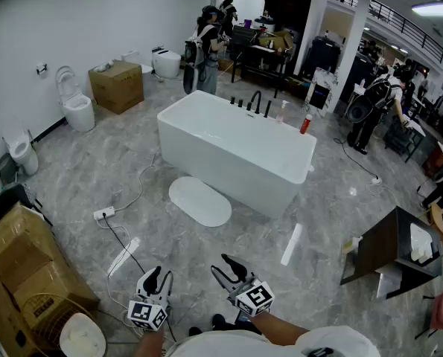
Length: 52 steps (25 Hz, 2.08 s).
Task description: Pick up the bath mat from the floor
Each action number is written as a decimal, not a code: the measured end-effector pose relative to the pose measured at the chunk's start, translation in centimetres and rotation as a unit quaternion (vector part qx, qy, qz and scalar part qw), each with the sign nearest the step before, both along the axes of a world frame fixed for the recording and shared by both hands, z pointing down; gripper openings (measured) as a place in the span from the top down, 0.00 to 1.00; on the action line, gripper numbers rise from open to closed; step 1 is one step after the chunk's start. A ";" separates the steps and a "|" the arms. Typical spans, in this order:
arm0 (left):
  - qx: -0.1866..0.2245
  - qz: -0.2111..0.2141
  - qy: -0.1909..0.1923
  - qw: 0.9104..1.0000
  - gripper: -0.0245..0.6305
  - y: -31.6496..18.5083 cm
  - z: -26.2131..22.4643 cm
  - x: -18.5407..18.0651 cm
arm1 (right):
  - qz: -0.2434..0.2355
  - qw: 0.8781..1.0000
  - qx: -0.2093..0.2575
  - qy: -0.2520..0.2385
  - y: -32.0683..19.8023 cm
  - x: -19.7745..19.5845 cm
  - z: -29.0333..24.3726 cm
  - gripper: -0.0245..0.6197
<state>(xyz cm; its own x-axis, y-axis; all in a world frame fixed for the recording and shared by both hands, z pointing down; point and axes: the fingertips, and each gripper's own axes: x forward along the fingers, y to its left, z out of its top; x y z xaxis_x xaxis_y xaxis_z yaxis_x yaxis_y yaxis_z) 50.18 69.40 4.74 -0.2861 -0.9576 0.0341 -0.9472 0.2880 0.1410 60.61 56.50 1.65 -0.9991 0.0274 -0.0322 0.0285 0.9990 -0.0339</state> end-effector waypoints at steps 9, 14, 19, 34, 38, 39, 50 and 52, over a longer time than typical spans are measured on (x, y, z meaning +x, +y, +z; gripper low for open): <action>0.032 -0.010 -0.051 0.998 0.75 -0.3 -5.5 2.1 | -0.039 0.999 0.013 -0.032 0.4 0.7 -2.2 0.67; 0.027 -0.004 -0.046 0.999 0.75 -1.4 -5.3 4.1 | -0.021 0.999 0.000 -0.037 -1.5 2.7 -2.1 0.68; 0.017 0.002 -0.041 0.999 0.75 -2.4 -4.6 5.7 | -0.028 0.998 -0.034 -0.050 -2.2 5.7 -0.8 0.68; 0.001 -0.005 -0.034 0.999 0.75 -5.4 -3.7 8.3 | -0.017 0.999 -0.029 -0.034 -6.1 7.6 0.8 0.68; -0.014 -0.011 -0.023 1.000 0.75 -5.5 -2.4 7.9 | -0.020 0.999 -0.041 -0.023 -6.8 7.4 2.3 0.68; -0.016 -0.014 -0.016 1.000 0.75 -5.6 -1.9 7.5 | -0.021 0.999 -0.046 -0.016 -7.1 7.1 2.9 0.68; 0.013 -0.007 0.006 1.000 0.75 -12.6 -0.5 -4.0 | -0.020 0.999 -0.044 0.015 -13.1 -2.7 4.3 0.68; 0.023 -0.003 0.003 1.000 0.75 -13.9 -1.4 -7.3 | -0.018 0.999 -0.044 0.019 -14.5 -5.7 3.9 0.69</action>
<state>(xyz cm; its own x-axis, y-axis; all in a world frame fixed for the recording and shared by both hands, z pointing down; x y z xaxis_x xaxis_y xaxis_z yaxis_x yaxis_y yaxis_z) 42.84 55.45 3.33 -0.2923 -0.9563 -0.0085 -0.9445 0.2873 0.1596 54.89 41.98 5.51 -0.9981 0.0611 0.0025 0.0603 0.9905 -0.1234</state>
